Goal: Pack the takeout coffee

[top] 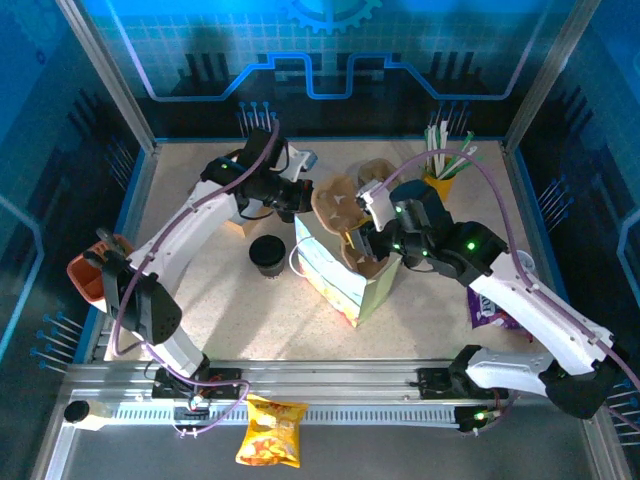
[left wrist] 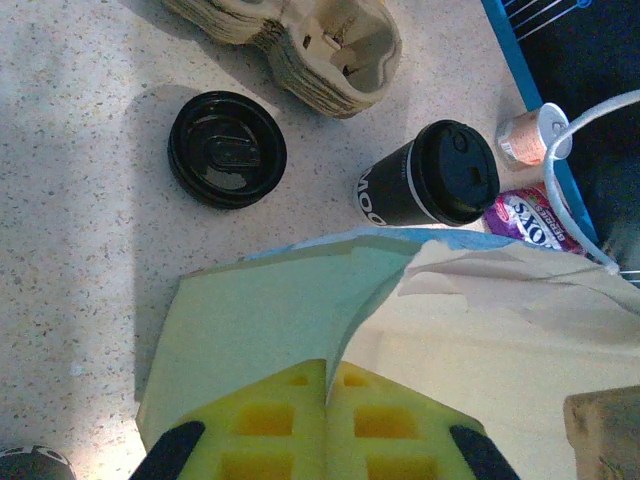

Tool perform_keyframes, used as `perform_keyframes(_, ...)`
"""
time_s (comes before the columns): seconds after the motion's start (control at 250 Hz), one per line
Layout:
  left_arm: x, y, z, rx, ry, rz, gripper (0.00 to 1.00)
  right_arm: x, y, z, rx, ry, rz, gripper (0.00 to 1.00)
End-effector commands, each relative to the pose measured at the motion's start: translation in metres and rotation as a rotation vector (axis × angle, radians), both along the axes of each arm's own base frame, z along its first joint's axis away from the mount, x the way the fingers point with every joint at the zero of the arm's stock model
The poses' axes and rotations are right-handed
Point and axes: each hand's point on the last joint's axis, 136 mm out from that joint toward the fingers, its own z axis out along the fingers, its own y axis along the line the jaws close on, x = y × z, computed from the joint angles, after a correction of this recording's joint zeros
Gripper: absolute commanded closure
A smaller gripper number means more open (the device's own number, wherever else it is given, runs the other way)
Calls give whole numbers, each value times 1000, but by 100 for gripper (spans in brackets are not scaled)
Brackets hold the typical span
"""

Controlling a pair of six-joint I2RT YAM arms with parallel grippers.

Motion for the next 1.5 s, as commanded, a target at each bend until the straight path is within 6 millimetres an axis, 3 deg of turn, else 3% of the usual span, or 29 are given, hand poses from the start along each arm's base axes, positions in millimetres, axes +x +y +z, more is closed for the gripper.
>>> perform_keyframes(0.0, -10, 0, 12, -35, -23, -35, 100, -6, -3, 4, -54, -15, 5, 76)
perform_keyframes(1.494, -17, -1, 6, -80, -75, -75, 99, -24, -7, -50, -317, 232, -33, 76)
